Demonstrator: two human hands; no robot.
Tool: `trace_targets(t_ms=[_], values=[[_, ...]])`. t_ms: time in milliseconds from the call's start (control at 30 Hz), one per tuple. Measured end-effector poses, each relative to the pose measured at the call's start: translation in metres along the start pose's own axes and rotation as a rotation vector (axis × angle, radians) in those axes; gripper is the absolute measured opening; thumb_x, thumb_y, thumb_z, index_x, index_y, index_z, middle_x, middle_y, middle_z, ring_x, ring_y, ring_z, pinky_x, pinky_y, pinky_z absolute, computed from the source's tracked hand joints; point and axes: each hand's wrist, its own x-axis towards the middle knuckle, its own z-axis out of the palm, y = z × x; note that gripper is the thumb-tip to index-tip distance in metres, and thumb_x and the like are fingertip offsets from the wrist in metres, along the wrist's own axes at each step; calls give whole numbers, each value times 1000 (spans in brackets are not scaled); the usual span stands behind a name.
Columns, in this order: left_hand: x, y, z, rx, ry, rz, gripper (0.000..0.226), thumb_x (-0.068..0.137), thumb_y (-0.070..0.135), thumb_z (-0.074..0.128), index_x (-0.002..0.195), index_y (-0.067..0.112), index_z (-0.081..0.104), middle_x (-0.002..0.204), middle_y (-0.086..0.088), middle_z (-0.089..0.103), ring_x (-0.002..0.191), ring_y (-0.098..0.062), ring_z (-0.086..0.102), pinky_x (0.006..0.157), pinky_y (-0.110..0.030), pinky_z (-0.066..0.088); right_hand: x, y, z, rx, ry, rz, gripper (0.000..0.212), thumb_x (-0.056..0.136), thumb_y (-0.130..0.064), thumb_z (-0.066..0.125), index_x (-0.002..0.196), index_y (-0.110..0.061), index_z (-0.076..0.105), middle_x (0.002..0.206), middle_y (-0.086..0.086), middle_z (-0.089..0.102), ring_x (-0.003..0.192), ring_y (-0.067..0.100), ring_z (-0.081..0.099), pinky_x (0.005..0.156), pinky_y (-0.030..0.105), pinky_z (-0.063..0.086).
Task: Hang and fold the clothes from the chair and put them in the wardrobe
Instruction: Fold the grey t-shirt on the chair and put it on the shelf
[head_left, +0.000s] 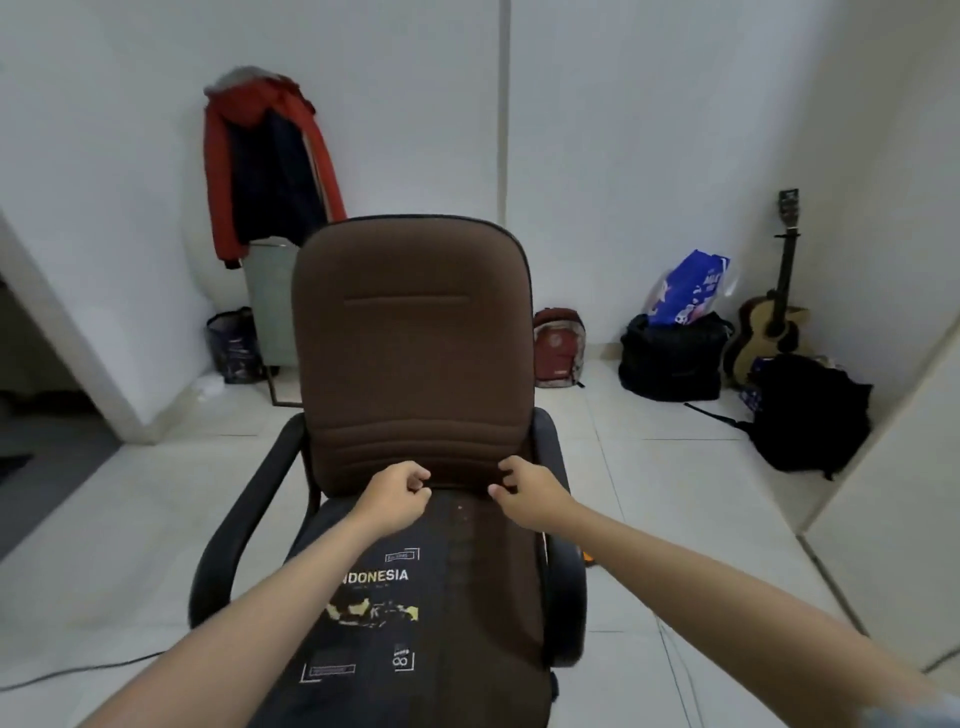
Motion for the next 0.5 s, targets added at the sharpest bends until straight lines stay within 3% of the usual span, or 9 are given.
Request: trace_targets(t_ms=[133,300,500], values=[[8,-44,-27,-37,-1,-58,26,89,20,57,114,15,60,106,-1,62,105,-17,59,92,-30,47,25,-30,31,-1,-56,-20,55,95,-38,51,142,-13,36,135,8,52,118,24,54,92,28,44],[18,-83,-27,-64,-6,-128,27,89,18,56,116,14,60,111,-3,62,105,-18,58,92,-31,48,52,-30,65,-50,-120,-33,54,94,-37,52,140,-11,39,125,9,58,109,23,58,90,32,47],[29,-118,-1,-62,-51,-251,30,90,17,55,120,12,58,116,-4,61,98,-13,56,75,-18,41,88,-3,95,-47,-198,9,53,93,-36,54,138,-11,42,125,10,58,113,24,57,94,29,43]])
